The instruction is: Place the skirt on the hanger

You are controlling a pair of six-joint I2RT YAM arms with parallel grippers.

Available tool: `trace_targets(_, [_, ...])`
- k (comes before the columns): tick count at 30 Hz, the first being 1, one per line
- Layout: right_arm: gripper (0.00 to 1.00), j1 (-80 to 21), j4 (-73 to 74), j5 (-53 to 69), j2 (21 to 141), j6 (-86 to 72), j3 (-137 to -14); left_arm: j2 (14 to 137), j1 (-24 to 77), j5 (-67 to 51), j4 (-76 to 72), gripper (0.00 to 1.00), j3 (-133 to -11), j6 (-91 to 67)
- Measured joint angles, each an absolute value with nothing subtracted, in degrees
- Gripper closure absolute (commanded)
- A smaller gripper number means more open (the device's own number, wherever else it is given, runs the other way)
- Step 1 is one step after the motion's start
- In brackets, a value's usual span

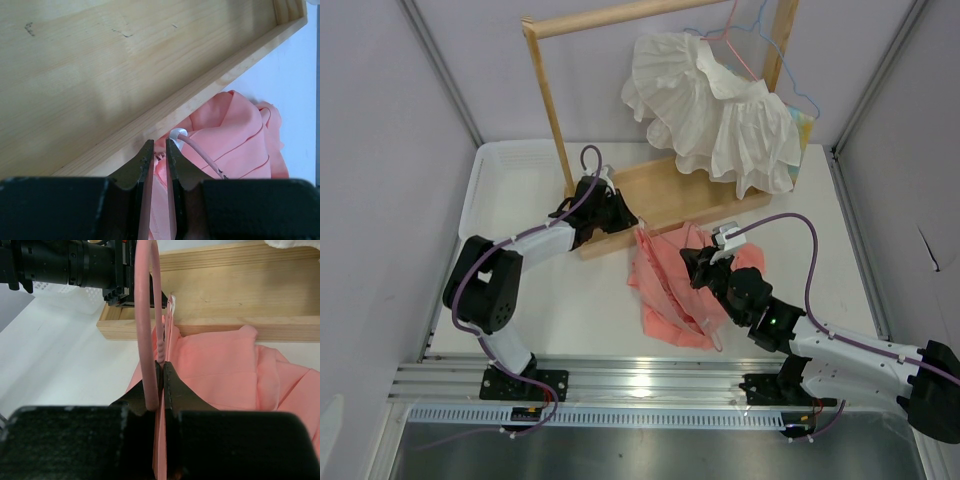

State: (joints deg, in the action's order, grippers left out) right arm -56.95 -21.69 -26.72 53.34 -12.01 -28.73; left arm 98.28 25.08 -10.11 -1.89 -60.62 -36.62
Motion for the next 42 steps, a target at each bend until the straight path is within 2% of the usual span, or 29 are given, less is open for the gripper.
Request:
trace_targets(17, [1.00, -56.95, -21.04, -26.70, 53.32, -12.67, -28.75, 98.52, 25.08, -13.58, -2.50, 0.83, -60.71, -36.64])
trace_targets(29, [1.00, -56.73, -11.99, -25.85, 52.51, -15.44, -33.54, 98.63, 25.10, -13.76, -2.44, 0.84, -60.71, -36.62])
trace_targets(42, [1.00, -56.16, -9.15, -24.36, 53.10, -17.52, -34.30, 98.65, 25.10, -11.35, -0.73, 0.85, -60.71, -35.90])
